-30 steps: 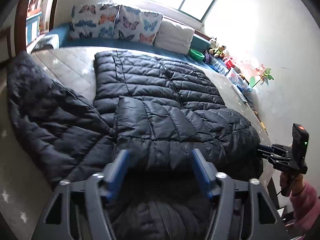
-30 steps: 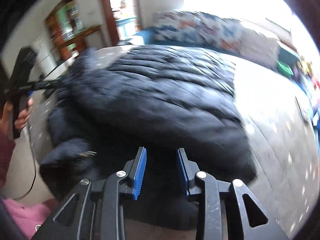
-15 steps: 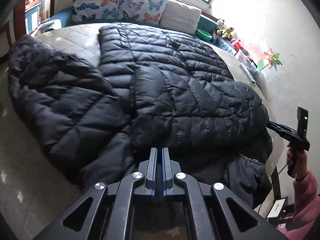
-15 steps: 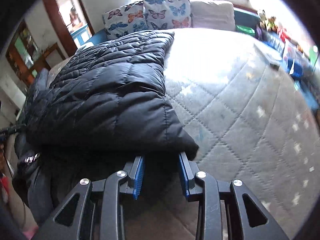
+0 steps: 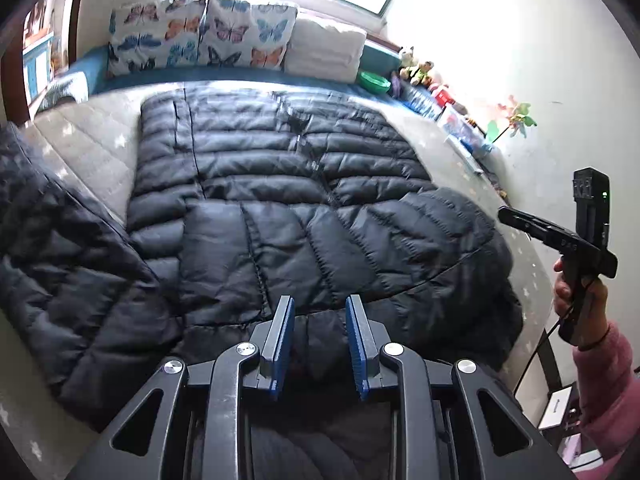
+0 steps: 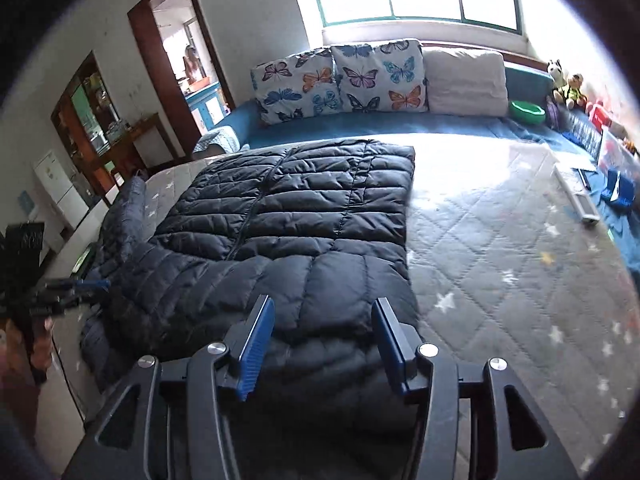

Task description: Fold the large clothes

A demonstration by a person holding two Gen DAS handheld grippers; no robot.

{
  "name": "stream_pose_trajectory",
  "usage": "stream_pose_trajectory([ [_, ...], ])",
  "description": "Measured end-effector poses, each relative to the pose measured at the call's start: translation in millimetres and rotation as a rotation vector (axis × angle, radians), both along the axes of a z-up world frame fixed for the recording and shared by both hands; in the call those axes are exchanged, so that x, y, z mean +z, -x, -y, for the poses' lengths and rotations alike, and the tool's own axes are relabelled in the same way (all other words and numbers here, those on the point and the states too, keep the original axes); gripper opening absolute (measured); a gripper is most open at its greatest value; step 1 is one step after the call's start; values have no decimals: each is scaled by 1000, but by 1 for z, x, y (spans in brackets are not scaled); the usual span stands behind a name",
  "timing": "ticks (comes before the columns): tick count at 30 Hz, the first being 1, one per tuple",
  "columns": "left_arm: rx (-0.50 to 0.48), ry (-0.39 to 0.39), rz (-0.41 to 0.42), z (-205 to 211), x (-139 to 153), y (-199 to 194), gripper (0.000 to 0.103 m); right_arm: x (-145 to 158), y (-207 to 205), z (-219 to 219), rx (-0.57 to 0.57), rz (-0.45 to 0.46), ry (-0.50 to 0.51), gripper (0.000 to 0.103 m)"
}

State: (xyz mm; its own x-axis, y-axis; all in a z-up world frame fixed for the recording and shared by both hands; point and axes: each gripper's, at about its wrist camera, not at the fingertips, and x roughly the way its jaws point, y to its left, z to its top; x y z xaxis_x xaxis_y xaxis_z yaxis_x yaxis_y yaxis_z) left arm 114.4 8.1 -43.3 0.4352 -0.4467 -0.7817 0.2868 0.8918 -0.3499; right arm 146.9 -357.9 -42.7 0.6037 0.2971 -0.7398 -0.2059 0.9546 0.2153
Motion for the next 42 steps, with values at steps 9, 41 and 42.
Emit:
stream_pose_trajectory([
  [9, 23, 56, -75, -17, -32, -7, 28, -42, -5, -12, 17, -94, 86, 55],
  [41, 852, 61, -87, -369, -58, -156, 64, -48, -3, -121, 322, -153, 98, 60],
  [42, 858, 63, -91, -373, -63, -161, 64, -49, -3, -122, 324, -155, 100, 61],
])
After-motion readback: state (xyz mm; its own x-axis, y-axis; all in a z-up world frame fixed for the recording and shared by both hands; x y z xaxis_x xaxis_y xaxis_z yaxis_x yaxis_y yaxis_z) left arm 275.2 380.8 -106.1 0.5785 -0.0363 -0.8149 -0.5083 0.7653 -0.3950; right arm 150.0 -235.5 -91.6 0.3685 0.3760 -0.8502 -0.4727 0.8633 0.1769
